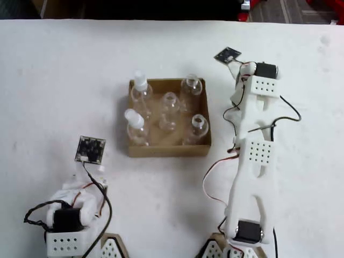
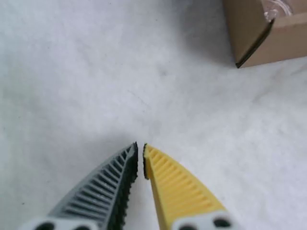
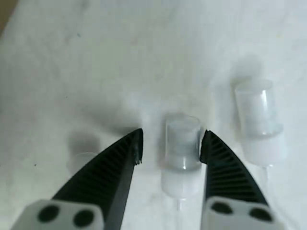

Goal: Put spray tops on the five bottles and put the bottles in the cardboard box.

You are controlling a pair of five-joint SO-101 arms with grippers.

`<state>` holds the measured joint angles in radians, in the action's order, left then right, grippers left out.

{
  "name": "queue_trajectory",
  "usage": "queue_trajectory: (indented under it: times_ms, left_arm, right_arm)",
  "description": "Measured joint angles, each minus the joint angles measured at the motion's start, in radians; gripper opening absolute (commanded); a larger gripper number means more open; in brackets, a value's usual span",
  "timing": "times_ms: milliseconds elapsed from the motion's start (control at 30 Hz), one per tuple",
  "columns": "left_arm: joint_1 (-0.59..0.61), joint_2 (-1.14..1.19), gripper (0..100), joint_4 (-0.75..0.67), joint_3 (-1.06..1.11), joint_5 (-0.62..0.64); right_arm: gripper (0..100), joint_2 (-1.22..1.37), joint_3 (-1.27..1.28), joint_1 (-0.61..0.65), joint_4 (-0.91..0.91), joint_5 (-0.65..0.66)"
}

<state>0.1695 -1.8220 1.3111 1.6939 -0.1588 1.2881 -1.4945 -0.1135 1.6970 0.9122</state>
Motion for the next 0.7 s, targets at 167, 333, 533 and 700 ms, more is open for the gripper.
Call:
queue_trajectory:
  times_ms: [167, 333, 533, 700]
  left_arm:
    - [0.0, 0.0, 3, 0.0, 0.0, 0.0]
    - [0.0, 0.0, 3, 0.0, 0.0, 0.0]
    - [0.0, 0.0, 3, 0.0, 0.0, 0.0]
    - [0.0, 0.0, 3, 0.0, 0.0, 0.0]
  right_arm:
    - [17.9, 0.0, 0.0, 0.0, 0.0, 0.0]
    - [17.9, 0.0, 0.0, -0.005, 0.0, 0.0]
    - [17.6, 0.0, 0.0, -0.031, 0.0, 0.0]
    - [12.8, 0.0, 0.0, -0.037, 0.0, -0.003]
